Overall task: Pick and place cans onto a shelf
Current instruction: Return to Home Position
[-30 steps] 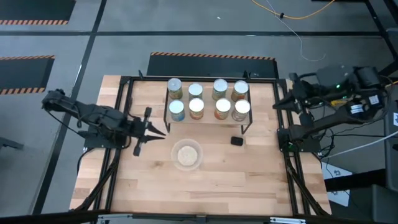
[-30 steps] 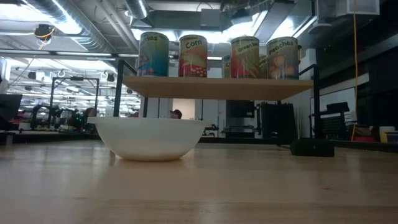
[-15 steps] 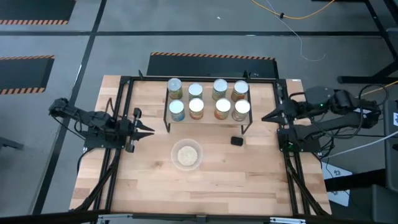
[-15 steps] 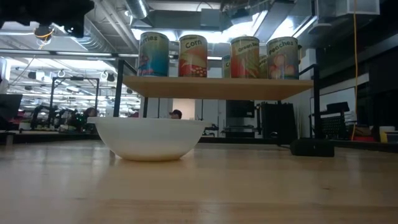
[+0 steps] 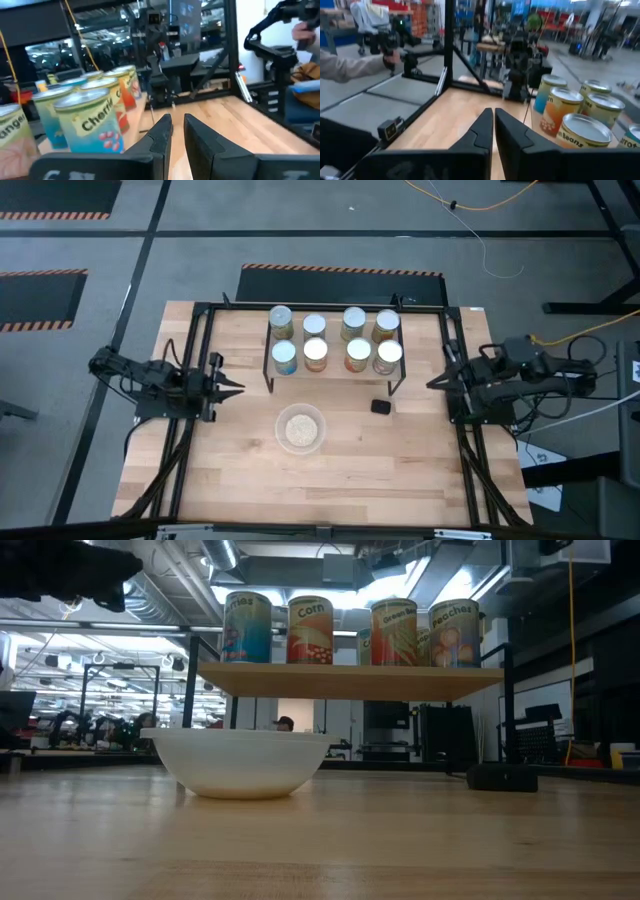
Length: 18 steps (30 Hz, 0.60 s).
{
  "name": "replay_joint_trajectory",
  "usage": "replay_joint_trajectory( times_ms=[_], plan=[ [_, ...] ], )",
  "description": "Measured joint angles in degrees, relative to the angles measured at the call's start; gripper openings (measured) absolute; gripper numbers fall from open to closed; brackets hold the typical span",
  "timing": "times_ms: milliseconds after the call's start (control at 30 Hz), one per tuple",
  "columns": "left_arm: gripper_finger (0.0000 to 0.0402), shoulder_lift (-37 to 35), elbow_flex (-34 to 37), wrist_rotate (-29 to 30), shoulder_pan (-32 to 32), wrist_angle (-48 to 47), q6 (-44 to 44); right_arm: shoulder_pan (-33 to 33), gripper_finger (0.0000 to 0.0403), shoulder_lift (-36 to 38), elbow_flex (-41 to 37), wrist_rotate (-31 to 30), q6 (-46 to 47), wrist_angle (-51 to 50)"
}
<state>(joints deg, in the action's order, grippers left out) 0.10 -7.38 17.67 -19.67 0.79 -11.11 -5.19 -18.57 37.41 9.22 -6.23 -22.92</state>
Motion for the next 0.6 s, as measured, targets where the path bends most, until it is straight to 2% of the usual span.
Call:
replay_joint_trajectory(
  times_ms=[267,600],
  plan=[
    [0.0043,0.1,3.0,0.9,2.4,-0.6,0.3,0.0,0.0023,6.7,-13.3,2.4,0.0,13.7],
    [0.0043,0.0,4.5,0.9,4.6,-0.1,1.7,0.0,0.0023,7.6,-25.2,2.5,-0.1,28.4]
  ],
)
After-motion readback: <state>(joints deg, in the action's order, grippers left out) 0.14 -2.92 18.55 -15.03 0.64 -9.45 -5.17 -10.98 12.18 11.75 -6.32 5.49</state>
